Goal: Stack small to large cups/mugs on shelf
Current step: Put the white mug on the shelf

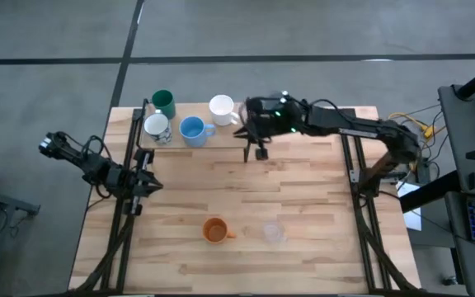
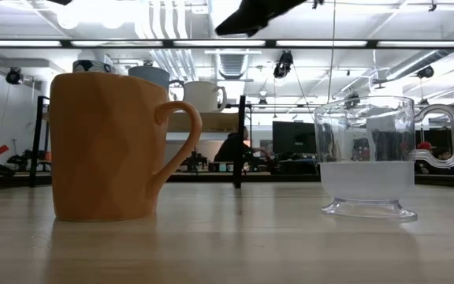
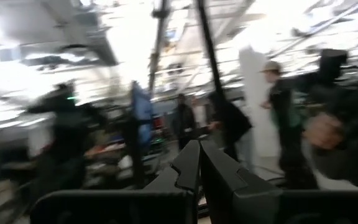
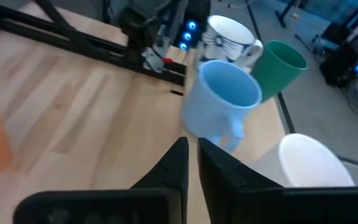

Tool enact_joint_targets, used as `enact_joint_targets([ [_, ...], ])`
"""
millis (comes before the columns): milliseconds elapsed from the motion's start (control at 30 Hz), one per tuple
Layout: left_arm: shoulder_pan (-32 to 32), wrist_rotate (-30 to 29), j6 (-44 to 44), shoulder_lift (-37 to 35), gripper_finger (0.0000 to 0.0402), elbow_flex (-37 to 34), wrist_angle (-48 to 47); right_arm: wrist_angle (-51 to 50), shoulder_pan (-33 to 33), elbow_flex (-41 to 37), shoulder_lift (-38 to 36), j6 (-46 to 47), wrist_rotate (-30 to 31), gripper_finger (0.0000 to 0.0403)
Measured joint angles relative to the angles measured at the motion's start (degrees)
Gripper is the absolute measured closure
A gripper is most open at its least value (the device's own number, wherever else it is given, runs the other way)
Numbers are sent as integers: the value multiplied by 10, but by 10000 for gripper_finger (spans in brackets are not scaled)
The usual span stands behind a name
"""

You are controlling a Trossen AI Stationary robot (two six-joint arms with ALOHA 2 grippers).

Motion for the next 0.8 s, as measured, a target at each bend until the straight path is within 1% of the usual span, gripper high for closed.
enact_joint_targets([
  [167, 1, -126, 0, 38, 402, 4, 36, 44, 16, -98, -80, 13, 0, 377],
  [233, 2, -158, 0, 55, 402, 19, 39, 61, 19, -136, -109, 13, 0, 377],
  [367, 10, -182, 0, 89, 402, 66, 38, 105, 19, -213, -165, 13, -5, 377],
  [500, 24, -203, 0, 149, 402, 128, 11, 151, 19, -285, -215, 11, -5, 377],
  [667, 50, -217, -9, 227, 402, 221, -83, 203, 19, -356, -269, 22, -8, 377],
  [800, 78, -217, -32, 292, 402, 302, -189, 231, 19, -406, -309, 35, -10, 377],
])
